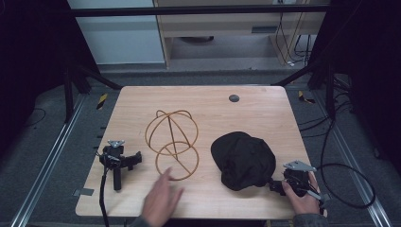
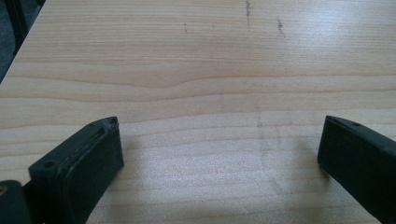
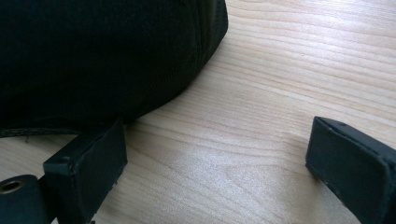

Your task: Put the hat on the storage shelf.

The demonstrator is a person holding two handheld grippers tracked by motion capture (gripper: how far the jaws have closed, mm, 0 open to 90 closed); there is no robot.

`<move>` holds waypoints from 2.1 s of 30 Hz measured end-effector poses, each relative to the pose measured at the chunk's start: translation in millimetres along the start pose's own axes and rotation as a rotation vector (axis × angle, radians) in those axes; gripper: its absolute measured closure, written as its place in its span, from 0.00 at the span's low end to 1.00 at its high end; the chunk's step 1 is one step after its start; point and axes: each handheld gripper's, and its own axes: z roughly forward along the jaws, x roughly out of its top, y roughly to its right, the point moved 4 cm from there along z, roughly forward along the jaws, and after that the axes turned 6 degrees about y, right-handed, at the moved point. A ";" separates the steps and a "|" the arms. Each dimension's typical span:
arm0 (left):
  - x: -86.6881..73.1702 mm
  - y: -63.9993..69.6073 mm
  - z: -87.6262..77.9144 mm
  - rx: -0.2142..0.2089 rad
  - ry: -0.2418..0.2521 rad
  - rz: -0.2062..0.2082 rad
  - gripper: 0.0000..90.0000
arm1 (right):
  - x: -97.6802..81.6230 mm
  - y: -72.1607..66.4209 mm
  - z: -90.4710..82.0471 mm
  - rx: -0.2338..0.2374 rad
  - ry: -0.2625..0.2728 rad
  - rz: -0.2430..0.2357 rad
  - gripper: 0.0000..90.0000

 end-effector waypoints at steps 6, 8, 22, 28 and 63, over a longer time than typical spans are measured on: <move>0.0 0.0 0.0 0.000 0.000 0.000 0.00 | 0.6 0.0 -1.7 -0.003 -0.006 0.010 0.09; 0.0 0.0 0.0 0.000 0.000 0.000 0.00 | 1.6 -0.9 -5.0 -0.005 -0.013 0.012 0.10; -0.5 -0.7 -0.7 -0.011 0.000 0.007 0.00 | 18.5 -27.4 -52.9 0.106 -0.050 -0.067 0.12; -0.7 -0.9 -0.8 -0.016 0.001 0.010 0.00 | 45.0 -32.7 -76.2 0.138 -0.059 -0.079 0.13; -1.9 1.6 -2.3 -0.015 0.001 0.013 0.00 | 127.4 -78.6 -19.1 0.180 -0.188 -0.190 0.08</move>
